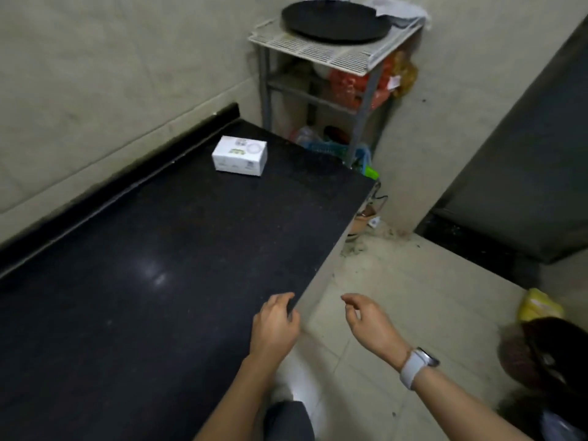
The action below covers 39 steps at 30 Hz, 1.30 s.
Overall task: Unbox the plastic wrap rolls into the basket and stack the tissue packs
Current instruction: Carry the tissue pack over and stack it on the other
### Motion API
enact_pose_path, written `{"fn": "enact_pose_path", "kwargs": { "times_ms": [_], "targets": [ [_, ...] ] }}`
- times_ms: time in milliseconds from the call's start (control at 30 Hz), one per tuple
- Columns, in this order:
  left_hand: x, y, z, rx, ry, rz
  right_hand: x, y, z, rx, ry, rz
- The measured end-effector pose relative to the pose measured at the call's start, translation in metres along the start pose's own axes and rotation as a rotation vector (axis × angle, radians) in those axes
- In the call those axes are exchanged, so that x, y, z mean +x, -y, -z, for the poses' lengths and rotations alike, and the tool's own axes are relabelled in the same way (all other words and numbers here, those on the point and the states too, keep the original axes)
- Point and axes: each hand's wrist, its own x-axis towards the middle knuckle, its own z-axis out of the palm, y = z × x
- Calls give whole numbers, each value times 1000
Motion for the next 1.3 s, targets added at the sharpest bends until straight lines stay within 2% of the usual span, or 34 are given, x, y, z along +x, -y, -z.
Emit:
{"fn": "enact_pose_path", "kwargs": {
  "times_ms": [267, 367, 467, 567, 633, 700, 800, 867, 967, 1100, 1233, 1300],
  "targets": [
    [201, -23, 49, 130, -167, -85, 165, 18, 42, -186, 7, 110],
    [277, -20, 75, 154, -252, 1, 239, 41, 52, -318, 26, 152],
    [346, -12, 99, 174, -340, 118, 304, 60, 54, -457, 181, 184],
    [401, -7, 119, 250, -291, 212, 350, 67, 52, -590, 369, 196],
    [426, -6, 127, 377, -179, 202, 363, 64, 49, -640, 455, 188],
    [443, -5, 135, 408, -75, 189, 367, 60, 44, -639, 483, 179],
    [455, -8, 141, 337, -3, 234, 368, 57, 41, -628, 483, 169],
    [452, -12, 141, 305, -24, 249, 370, 56, 40, -612, 494, 163],
    [434, -17, 132, 303, -112, 168, 370, 55, 40, -599, 489, 163],
    [370, -24, 102, 311, -152, 52, 368, 58, 43, -552, 454, 178],
    [285, -33, 60, 272, -143, -33, 367, 54, 60, -282, 365, 217],
    [248, -40, 44, 154, -222, -41, 359, 45, 66, -175, 364, 260]
  ]
}}
